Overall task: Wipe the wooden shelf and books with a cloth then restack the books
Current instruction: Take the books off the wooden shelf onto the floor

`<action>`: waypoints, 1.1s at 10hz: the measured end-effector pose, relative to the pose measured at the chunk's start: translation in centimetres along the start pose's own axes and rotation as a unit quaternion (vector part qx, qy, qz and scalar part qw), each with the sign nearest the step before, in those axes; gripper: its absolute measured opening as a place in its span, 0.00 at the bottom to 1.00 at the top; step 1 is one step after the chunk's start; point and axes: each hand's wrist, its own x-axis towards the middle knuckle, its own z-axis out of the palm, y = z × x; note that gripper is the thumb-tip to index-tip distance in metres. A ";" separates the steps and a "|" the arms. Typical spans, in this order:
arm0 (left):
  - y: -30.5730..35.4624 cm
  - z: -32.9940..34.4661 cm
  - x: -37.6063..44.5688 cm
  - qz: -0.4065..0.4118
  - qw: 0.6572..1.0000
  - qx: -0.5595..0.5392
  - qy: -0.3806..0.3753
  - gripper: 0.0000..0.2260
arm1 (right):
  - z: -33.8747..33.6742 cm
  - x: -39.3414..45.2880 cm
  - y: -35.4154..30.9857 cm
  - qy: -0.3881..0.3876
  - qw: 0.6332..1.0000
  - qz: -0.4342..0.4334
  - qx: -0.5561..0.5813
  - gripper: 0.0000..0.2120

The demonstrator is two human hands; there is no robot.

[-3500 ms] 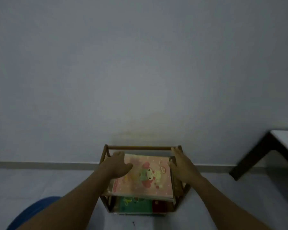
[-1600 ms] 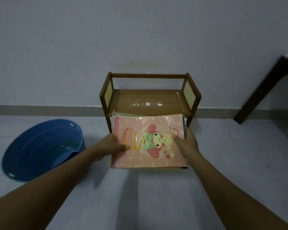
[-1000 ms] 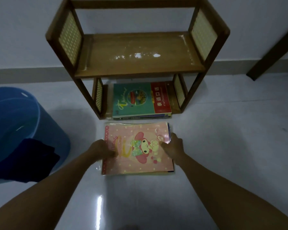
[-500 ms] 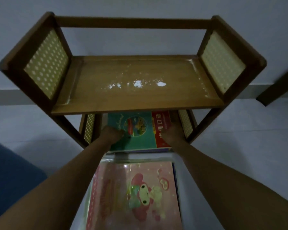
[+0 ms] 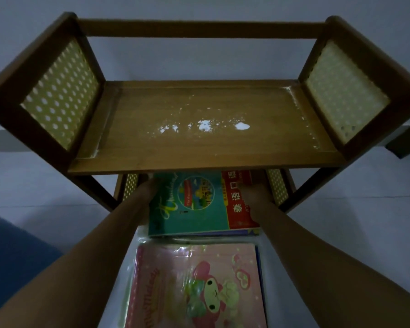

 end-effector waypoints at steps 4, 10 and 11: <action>3.1 0.3 -10.7 0.189 0.969 0.134 0.081 0.05 | -4.2 -7.9 -2.6 0.052 0.990 -0.133 -0.002 0.21; -7.8 -3.0 -20.0 0.127 0.820 0.550 0.097 0.21 | -4.4 -19.8 7.5 0.060 0.889 -0.151 -0.428 0.30; -4.5 -5.8 -25.6 0.251 0.786 0.548 0.140 0.24 | -1.6 -23.3 3.0 -0.053 0.882 -0.223 -0.412 0.30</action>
